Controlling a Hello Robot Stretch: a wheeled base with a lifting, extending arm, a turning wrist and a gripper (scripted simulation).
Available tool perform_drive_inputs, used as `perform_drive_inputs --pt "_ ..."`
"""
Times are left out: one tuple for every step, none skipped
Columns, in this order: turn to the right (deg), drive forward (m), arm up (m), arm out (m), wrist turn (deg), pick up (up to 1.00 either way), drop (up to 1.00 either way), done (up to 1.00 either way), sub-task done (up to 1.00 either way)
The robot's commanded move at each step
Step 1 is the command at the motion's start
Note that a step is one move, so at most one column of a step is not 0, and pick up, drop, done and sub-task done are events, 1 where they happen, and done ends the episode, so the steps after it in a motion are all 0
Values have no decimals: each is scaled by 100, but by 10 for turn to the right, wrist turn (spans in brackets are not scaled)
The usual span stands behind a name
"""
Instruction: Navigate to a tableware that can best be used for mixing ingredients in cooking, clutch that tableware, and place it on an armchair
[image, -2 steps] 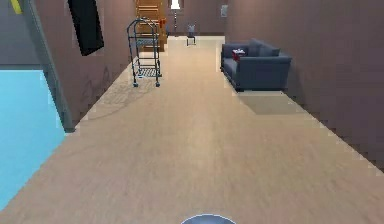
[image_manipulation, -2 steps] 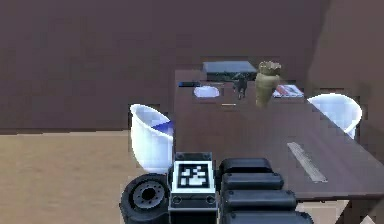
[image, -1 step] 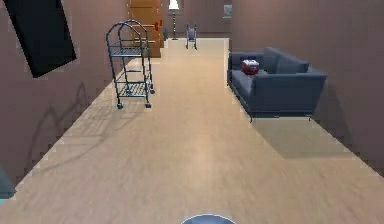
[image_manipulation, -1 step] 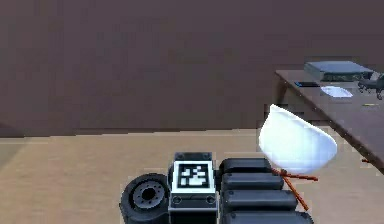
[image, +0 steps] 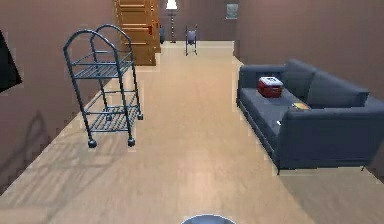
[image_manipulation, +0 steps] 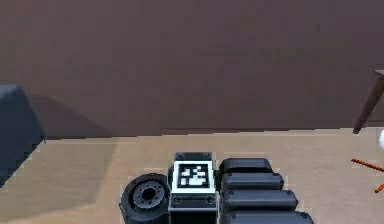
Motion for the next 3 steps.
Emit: perform_drive_inputs --pt "30 0 0 0 0 0 0 0 0" --pt "0 100 0 0 0 0 0 0 0" --pt "0 70 0 0 0 0 0 0 0"
